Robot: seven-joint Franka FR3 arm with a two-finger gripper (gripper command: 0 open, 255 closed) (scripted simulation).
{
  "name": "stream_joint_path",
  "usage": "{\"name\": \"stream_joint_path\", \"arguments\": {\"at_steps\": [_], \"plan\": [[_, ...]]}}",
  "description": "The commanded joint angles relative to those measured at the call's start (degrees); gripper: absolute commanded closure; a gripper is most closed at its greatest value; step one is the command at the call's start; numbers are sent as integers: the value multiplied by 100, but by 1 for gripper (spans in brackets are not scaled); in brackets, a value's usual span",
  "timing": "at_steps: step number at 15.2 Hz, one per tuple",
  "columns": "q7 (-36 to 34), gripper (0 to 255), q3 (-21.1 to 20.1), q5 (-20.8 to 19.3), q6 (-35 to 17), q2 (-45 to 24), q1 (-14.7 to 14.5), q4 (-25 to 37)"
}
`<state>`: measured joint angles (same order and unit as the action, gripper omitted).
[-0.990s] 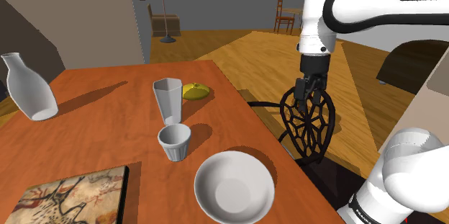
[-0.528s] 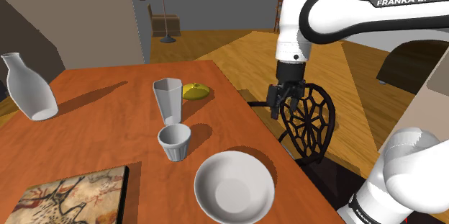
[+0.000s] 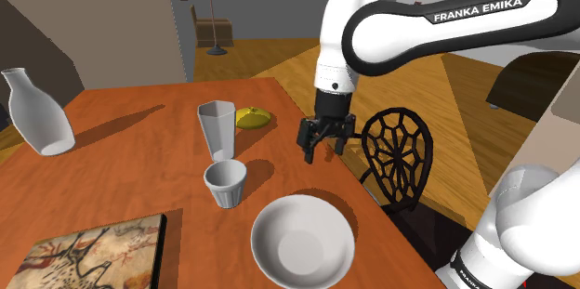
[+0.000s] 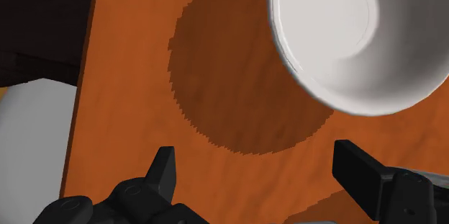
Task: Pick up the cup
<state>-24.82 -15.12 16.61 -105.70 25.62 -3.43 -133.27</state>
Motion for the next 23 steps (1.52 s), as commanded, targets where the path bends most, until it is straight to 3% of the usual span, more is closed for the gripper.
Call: {"name": "stream_joint_path", "arguments": {"at_steps": [1, 7, 14, 23], "plan": [[-273, 0, -189, 31, -291, -358, -12, 222], [-1106, 0, -672, -153, -998, -1443, -25, 1015], [-2143, 0, -1018, -793, -1521, -2755, -145, 2171], [-2119, 0, -1022, -838, -2082, -2942, -175, 1783]]}}
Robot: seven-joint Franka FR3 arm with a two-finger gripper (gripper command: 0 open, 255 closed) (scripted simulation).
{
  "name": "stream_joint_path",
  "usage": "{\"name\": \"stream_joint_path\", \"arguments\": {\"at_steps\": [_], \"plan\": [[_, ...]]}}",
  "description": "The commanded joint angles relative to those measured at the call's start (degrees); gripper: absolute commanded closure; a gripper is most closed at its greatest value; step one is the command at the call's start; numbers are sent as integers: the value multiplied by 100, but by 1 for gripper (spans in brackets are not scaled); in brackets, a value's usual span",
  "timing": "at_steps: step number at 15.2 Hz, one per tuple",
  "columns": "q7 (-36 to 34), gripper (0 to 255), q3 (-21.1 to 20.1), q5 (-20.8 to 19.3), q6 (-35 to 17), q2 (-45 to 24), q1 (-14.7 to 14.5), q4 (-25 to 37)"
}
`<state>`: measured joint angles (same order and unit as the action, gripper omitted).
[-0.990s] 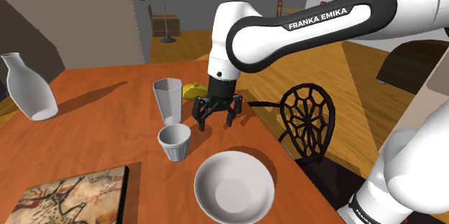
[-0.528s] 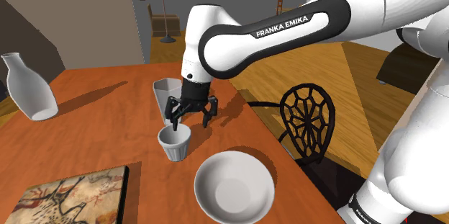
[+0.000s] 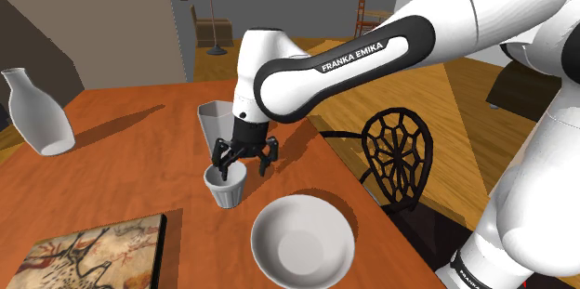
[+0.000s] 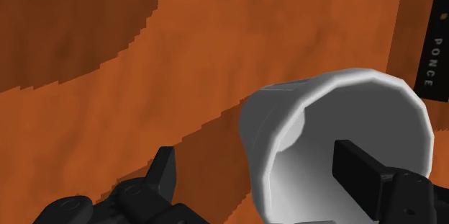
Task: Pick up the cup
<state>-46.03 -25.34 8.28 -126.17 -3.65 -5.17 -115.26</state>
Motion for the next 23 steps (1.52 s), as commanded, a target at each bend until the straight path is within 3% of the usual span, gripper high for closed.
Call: {"name": "stream_joint_path", "arguments": {"at_steps": [1, 10, 23], "plan": [[-4, 255, -4, 0, -33, -1, -5, -28], [1, 255, 0, -5, -36, -15, -2, -18], [-54, 255, 21, 53, 929, 261, 35, 693]]}}
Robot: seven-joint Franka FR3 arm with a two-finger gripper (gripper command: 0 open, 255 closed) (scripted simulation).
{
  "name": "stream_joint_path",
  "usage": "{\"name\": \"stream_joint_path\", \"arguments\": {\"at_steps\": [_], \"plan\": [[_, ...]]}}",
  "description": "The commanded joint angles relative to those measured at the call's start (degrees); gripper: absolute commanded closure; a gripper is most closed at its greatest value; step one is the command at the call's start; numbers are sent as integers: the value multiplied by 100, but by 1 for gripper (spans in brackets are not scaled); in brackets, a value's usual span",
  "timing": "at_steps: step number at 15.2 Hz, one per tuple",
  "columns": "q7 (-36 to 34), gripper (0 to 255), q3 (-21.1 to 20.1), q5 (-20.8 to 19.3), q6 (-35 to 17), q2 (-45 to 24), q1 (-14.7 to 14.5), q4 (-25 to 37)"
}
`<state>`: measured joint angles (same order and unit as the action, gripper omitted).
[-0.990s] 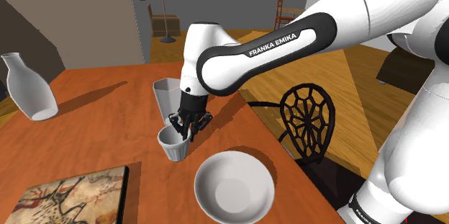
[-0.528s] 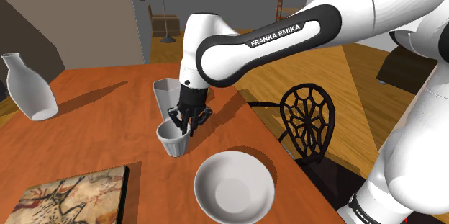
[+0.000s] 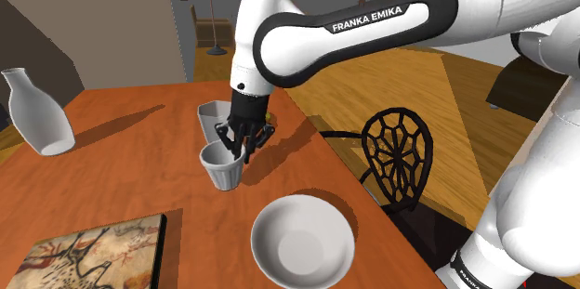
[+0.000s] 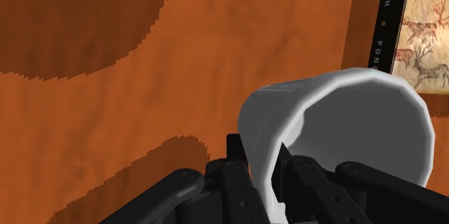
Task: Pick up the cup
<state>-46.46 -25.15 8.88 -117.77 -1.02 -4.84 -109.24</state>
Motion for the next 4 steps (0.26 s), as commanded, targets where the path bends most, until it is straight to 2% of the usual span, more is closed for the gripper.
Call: {"name": "stream_joint_path", "arguments": {"at_steps": [1, 4], "plan": [[-18, 255, 4, -6, 164, 11, 4, 154], [-26, 255, 6, -6, 250, 24, 6, 229]]}}
